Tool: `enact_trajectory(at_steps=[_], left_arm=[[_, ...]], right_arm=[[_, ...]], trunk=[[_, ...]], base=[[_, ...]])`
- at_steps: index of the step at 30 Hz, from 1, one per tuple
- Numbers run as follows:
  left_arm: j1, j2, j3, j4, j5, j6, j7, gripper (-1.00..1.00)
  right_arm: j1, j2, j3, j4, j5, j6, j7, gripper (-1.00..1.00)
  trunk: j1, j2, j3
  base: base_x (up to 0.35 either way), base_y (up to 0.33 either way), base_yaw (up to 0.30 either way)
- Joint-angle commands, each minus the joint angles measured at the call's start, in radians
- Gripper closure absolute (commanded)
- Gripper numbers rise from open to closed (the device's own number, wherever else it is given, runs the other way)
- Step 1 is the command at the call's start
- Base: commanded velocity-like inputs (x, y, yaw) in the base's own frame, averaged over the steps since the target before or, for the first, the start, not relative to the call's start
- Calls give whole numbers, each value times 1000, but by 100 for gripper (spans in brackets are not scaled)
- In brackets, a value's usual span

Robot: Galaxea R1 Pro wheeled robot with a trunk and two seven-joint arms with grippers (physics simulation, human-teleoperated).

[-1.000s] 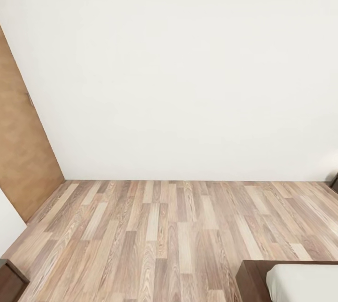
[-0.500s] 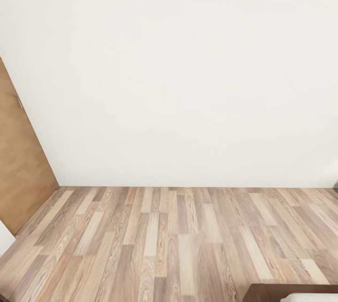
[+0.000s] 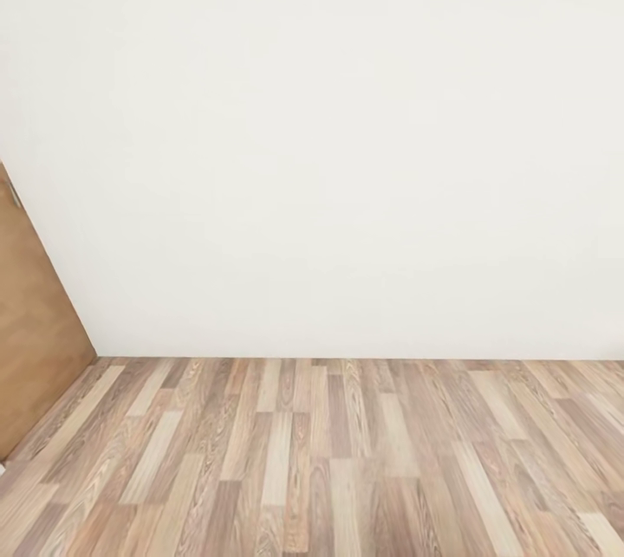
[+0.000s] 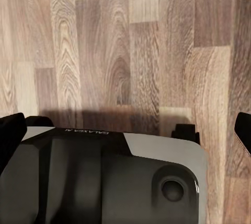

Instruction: In the bedroom, move the book from the bed onto either nightstand, and place the two sandals side by side next to the bed.

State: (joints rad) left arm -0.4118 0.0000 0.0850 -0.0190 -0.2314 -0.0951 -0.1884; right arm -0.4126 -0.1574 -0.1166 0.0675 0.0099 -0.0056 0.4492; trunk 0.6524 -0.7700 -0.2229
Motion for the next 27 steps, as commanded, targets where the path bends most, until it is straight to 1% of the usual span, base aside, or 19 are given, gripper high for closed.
enact_trajectory(at_steps=[1, 27], left_arm=[[-1, 0, 9, 1, -10, -3, -2, -100], [-1, 0, 9, 1, -10, -3, -2, -100]], right_arm=[[-2, -1, -8, 3, 1, -1, 3, -100], [-2, -2, -9, 3, -1, -1, 3, -100]], trunk=[[1, -1, -1], [1, -1, -1]], base=[[331, 0, 0], [331, 0, 0]])
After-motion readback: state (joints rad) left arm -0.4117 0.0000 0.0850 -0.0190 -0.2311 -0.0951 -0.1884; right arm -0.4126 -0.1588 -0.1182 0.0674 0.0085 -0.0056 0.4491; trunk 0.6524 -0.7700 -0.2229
